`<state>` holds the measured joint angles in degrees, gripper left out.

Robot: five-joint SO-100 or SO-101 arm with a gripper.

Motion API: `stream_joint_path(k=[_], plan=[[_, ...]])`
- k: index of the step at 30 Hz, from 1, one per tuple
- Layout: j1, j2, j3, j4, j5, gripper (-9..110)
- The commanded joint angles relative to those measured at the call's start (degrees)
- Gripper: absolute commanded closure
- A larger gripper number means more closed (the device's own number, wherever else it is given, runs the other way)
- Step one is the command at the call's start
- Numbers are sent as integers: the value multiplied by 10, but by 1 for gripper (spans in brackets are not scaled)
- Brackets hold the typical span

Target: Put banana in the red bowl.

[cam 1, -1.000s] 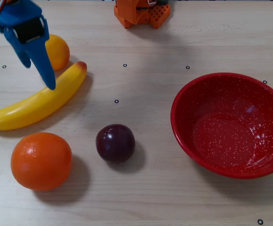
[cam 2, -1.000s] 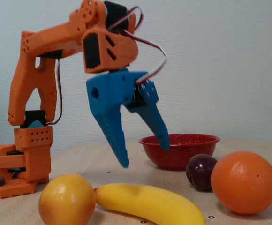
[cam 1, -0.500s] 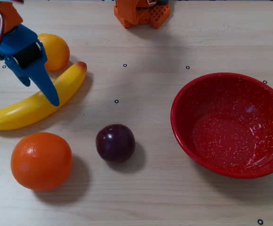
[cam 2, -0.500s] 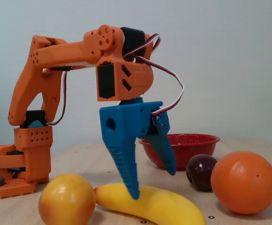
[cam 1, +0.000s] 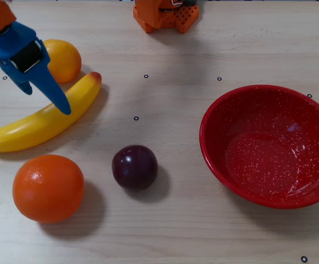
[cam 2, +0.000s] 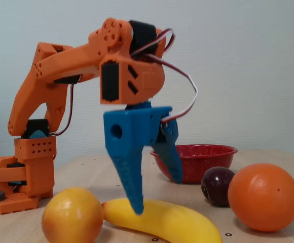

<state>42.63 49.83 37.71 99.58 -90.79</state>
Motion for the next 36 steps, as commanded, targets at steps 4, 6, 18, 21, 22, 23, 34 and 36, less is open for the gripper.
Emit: stream_joint_path(k=[4,6,18,21,22,23,34,36], plan=[[12,16,-45,14,-7,63],[8,9,-45,14,4,63],[-19,-34,-50,-30,40,65],[-26,-42,-50,-46,42,65],[-28,-45,-50,-51,43,65],[-31,-47,-50,-56,46,65],[-38,-62,-48,-86,45,68],[-37,-62,-48,-86,42,69]])
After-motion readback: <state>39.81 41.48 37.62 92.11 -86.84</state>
